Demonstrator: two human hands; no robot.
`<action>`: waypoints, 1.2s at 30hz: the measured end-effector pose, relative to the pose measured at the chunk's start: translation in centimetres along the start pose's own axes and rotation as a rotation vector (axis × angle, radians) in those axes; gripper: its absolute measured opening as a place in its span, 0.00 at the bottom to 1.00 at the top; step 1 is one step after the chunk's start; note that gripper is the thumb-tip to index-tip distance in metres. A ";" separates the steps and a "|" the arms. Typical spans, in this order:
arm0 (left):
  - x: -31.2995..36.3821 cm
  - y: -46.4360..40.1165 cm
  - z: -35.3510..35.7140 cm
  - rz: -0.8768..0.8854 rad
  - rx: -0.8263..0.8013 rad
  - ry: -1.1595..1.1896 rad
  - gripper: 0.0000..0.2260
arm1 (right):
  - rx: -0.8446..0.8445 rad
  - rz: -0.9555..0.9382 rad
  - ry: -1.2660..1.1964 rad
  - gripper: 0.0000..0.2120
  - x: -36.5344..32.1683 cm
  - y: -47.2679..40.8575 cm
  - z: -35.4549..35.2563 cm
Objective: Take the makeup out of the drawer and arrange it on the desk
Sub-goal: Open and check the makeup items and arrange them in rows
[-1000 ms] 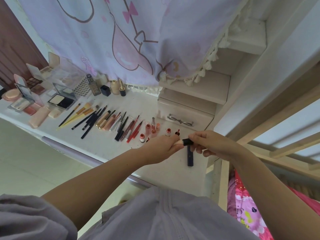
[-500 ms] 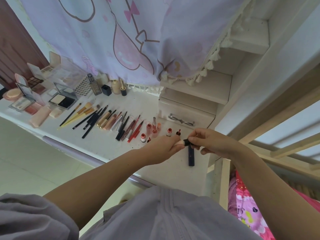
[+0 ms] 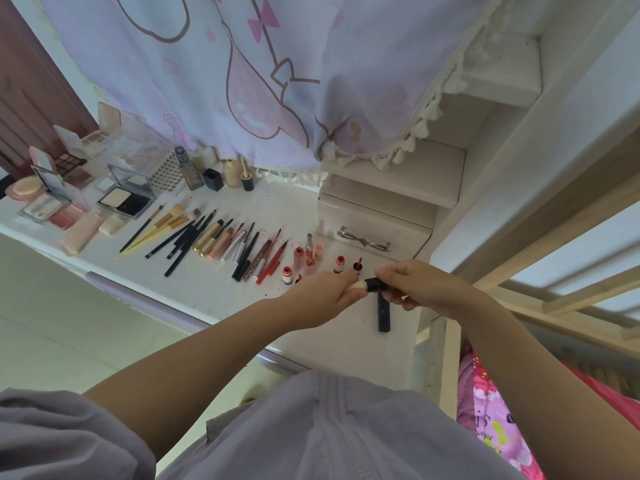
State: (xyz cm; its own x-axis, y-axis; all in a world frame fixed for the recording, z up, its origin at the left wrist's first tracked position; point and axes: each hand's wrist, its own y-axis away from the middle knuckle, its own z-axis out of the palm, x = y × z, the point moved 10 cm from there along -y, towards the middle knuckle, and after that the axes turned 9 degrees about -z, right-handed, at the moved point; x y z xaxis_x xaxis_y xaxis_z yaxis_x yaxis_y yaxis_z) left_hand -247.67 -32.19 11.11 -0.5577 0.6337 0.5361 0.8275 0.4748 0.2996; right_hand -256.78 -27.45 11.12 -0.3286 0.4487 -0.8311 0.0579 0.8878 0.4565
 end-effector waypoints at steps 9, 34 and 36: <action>-0.9 -0.3 0.4 -0.009 0.000 -0.034 0.10 | -0.003 -0.017 -0.010 0.09 0.0 -0.1 0.4; -8.1 0.3 4.4 -0.336 -0.056 0.452 0.11 | 0.134 0.092 -0.340 0.08 6.5 0.7 1.5; -9.3 0.6 4.5 -0.400 0.044 0.391 0.11 | 0.176 0.112 -0.366 0.07 7.7 0.3 2.1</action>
State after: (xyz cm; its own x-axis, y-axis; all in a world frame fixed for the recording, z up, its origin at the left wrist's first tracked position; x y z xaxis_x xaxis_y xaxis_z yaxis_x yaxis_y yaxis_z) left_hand -242.28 -35.11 2.75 -0.7551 0.1290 0.6428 0.5481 0.6621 0.5110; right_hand -257.27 -23.50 4.19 0.0438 0.5216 -0.8520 0.2451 0.8212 0.5153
